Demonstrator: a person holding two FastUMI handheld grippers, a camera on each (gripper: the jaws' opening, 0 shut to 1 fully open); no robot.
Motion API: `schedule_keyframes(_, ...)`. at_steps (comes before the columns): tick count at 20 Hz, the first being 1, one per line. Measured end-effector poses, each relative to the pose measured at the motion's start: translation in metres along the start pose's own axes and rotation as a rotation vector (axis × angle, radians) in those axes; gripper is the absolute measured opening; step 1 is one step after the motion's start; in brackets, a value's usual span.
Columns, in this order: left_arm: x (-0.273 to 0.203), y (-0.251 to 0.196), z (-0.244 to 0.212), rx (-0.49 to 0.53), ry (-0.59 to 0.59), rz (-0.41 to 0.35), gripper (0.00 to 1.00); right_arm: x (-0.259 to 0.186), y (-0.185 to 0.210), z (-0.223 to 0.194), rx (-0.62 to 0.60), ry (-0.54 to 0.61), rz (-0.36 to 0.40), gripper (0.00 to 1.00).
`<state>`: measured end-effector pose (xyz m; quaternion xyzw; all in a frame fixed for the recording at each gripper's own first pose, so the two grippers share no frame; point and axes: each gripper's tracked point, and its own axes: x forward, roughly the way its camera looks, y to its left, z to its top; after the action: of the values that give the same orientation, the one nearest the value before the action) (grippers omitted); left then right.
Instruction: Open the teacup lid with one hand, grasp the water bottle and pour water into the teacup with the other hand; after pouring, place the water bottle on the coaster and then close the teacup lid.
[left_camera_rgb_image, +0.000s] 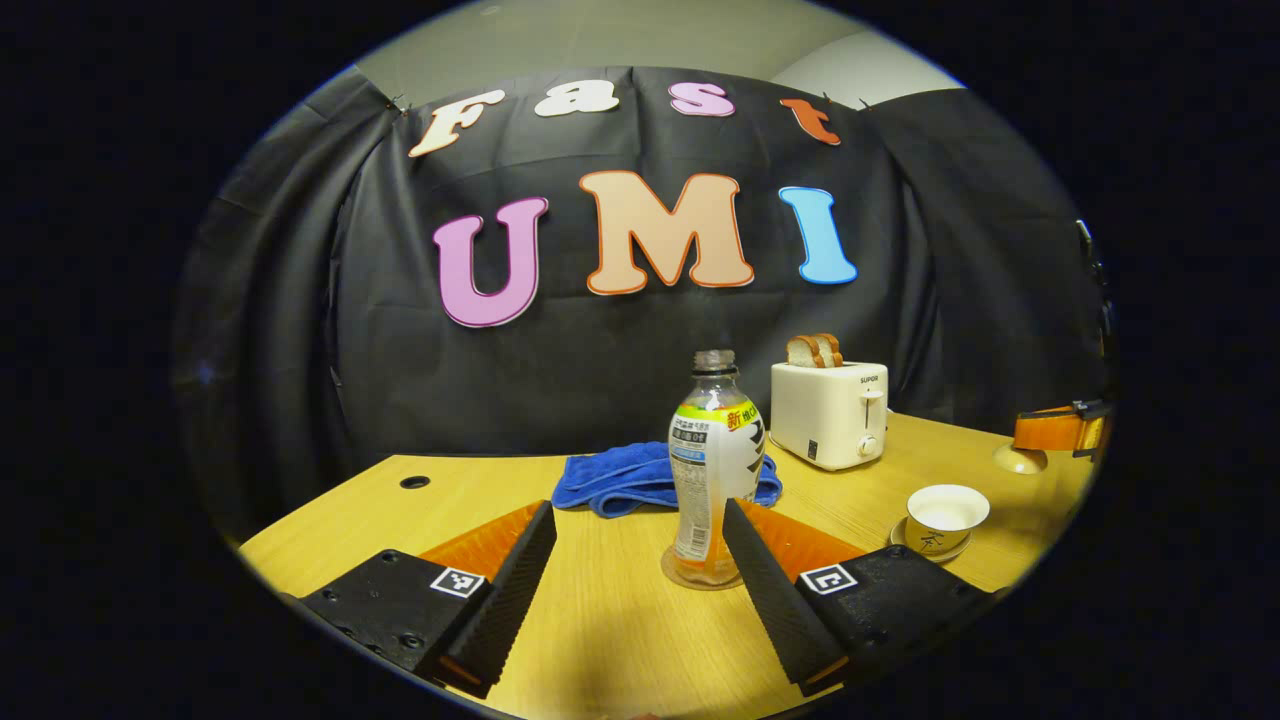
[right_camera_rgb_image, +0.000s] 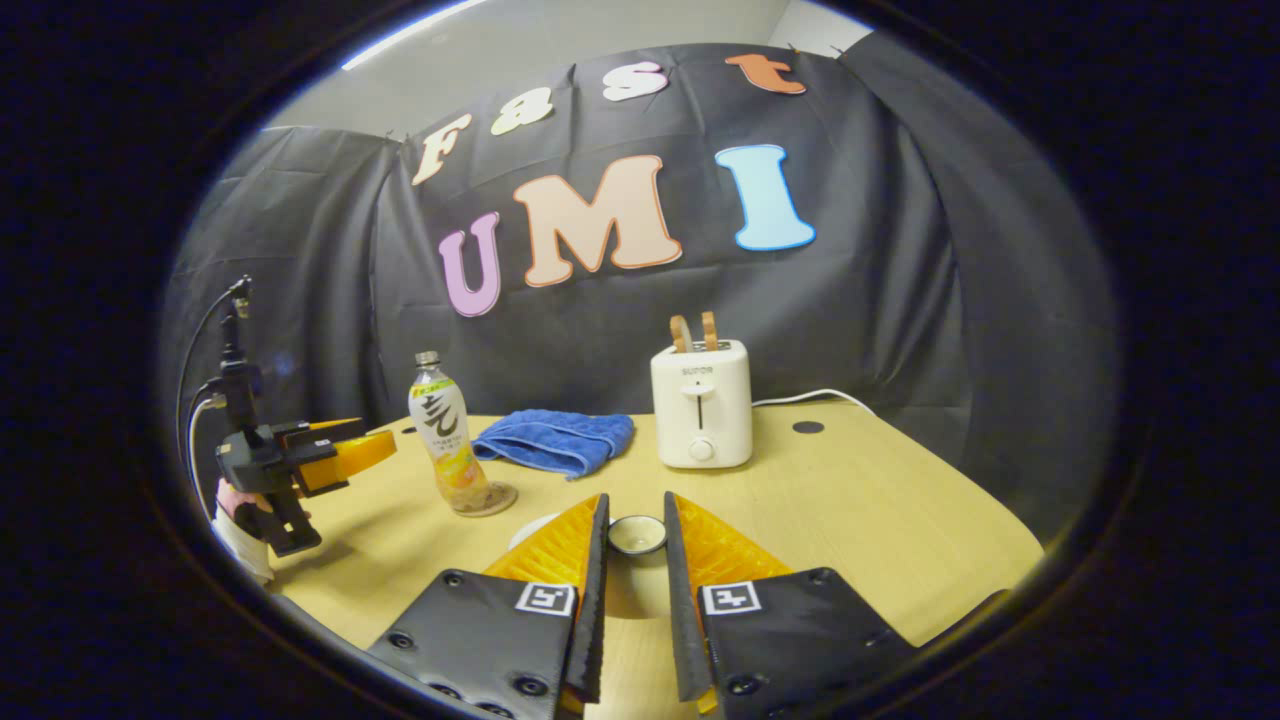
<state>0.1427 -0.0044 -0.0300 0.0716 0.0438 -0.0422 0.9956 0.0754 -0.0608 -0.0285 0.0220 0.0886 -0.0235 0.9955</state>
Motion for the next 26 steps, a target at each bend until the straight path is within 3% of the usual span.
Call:
schedule_keyframes(4,-0.038,0.019,0.018,0.019,-0.025,0.045,0.98,0.021,0.028,0.005,0.001,-0.009,0.035,0.33)
schedule_keyframes(13,-0.102,0.053,0.023,0.004,-0.037,0.145,0.98,0.048,0.041,-0.020,-0.061,0.026,0.010,0.33)
schedule_keyframes(26,-0.119,0.052,0.012,-0.031,-0.032,0.138,0.98,0.055,0.046,-0.041,-0.101,0.067,0.009,0.32)
